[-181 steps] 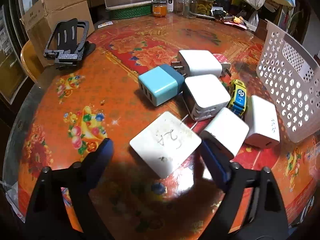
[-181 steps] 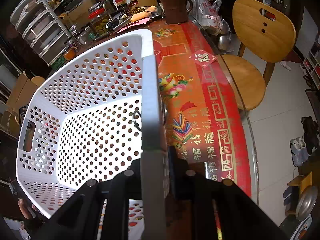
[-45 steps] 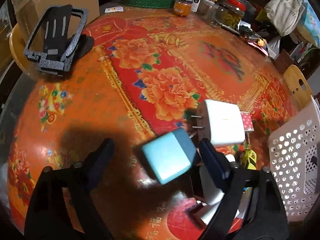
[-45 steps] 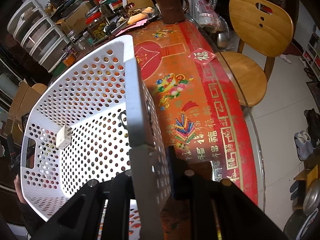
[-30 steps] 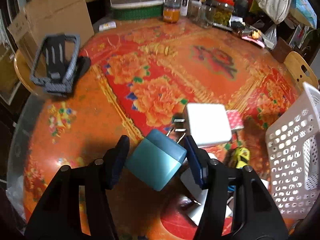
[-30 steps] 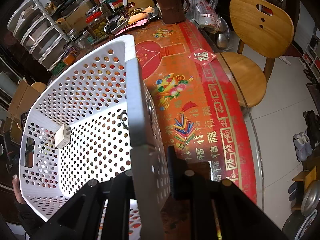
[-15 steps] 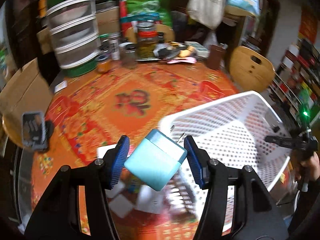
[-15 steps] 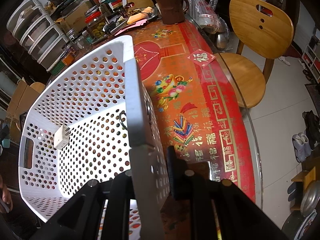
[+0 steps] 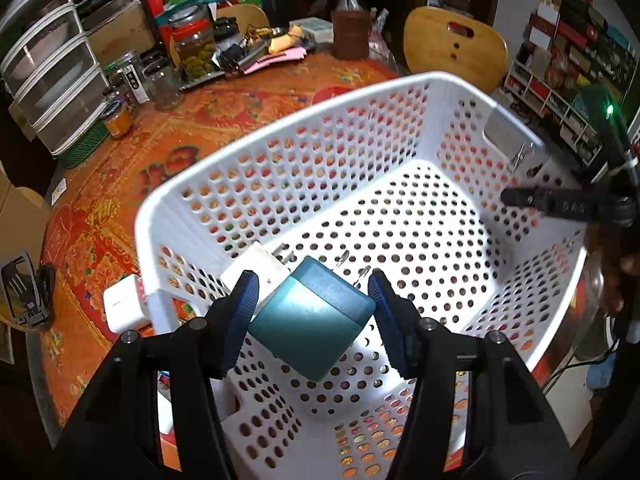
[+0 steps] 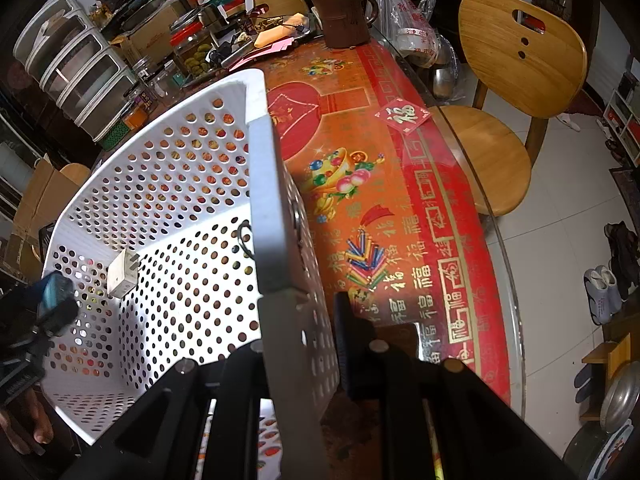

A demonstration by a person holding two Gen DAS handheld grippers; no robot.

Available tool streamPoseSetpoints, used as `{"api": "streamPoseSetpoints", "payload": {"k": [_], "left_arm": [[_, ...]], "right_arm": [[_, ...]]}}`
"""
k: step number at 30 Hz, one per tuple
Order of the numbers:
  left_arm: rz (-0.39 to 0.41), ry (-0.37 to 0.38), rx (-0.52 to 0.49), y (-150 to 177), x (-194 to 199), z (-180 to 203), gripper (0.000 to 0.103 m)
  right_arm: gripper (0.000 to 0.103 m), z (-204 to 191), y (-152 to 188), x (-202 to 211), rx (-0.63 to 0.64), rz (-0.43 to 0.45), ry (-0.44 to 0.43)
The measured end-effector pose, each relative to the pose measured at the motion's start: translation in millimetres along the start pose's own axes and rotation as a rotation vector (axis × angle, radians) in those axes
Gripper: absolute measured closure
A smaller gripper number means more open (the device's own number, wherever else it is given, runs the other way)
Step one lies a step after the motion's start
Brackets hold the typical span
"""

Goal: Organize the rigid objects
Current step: 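Lower the light-blue charger into the basket and open the left gripper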

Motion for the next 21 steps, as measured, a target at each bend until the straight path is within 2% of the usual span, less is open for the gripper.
{"api": "streamPoseSetpoints", "payload": {"k": [8,18,19,21], "left_arm": [[-0.035,0.0,-0.01,6.6,-16.6,-5.7,0.048],[-0.019,0.014,-0.008,7.4,-14.2,-6.5,0.048],[-0.012,0.016,-0.006,7.4,-12.7,-7.3,0.043],[0.016,0.009,-0.006,7.6,-6.5,-9.2,0.027]], "right_arm": [[0.089,0.2,1.2,-0.5,-0.001,0.001,-0.002],[0.089,0.1,2.2,-0.7,0.001,0.0,0.001],[0.089,0.0,2.3,-0.7,0.001,-0.001,0.001],[0.089,0.2,2.6,-0.5,0.0,-0.001,0.001]]}}
Point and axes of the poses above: each gripper's, at about its wrist camera, not at the fingertips, and x roughly against the way its jaws point, z to its right, y to its underside, the point moved 4 cm from there along -x, roughly the way its jaws point, and after that the axes turned 10 degrees about -z, right-handed, at the moved point
